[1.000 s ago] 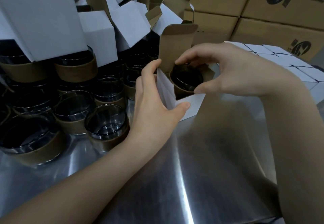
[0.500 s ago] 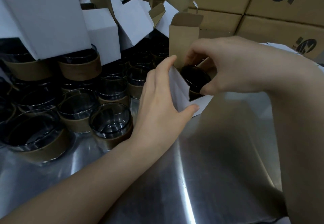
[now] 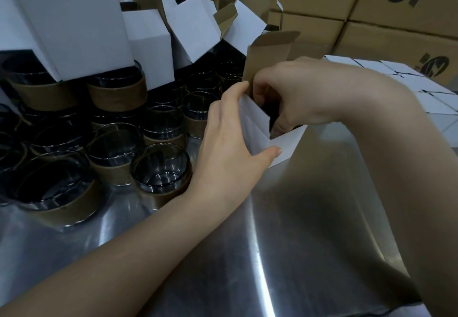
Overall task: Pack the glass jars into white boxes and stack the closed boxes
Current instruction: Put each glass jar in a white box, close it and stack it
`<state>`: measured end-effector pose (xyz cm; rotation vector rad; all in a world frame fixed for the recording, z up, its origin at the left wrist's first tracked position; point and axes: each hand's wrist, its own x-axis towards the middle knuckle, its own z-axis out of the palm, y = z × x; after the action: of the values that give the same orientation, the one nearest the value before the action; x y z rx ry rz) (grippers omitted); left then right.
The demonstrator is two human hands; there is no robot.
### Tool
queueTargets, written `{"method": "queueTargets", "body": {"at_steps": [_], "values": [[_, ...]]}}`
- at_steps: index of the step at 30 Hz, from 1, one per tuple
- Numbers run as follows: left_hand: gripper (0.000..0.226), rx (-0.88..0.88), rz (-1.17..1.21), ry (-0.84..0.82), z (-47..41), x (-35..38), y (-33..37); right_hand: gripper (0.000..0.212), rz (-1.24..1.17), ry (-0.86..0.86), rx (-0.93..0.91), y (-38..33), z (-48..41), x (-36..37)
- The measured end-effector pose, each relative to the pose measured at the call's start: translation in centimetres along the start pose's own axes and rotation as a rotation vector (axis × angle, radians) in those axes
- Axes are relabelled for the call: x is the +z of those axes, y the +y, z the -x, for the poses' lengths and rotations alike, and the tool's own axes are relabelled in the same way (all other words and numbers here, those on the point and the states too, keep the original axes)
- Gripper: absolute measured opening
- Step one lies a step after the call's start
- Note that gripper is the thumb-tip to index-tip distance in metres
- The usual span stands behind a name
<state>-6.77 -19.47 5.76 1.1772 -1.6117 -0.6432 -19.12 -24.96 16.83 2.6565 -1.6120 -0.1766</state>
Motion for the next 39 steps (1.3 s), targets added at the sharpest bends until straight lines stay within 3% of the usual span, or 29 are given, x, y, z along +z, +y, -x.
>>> {"method": "queueTargets", "body": {"at_steps": [7,14,18,23,29,39], "values": [[0.096,-0.025,-0.001,-0.031,-0.1,0.2,-0.2,0.056,-0.212,0.021,-0.026,0.9,0.8,0.0],[0.095,-0.045,-0.024,-0.068,-0.3,0.1,-0.2,0.021,-0.51,0.287,-0.089,2.2,1.6,0.6],[0.089,-0.052,-0.03,-0.077,-0.3,0.2,-0.3,0.04,-0.616,0.513,-0.015,2.7,1.2,2.0],[0.075,-0.054,-0.026,-0.073,-0.2,0.3,-0.3,0.05,-0.901,0.657,0.091,3.6,0.5,3.3],[0.045,-0.131,0.157,-0.032,-0.4,0.2,0.3,0.038,-1.105,0.557,0.061,4.4,0.5,3.7],[0.019,-0.153,0.266,0.062,-1.0,0.1,0.4,0.054,-1.118,0.358,0.104,4.5,0.0,4.6]]}}
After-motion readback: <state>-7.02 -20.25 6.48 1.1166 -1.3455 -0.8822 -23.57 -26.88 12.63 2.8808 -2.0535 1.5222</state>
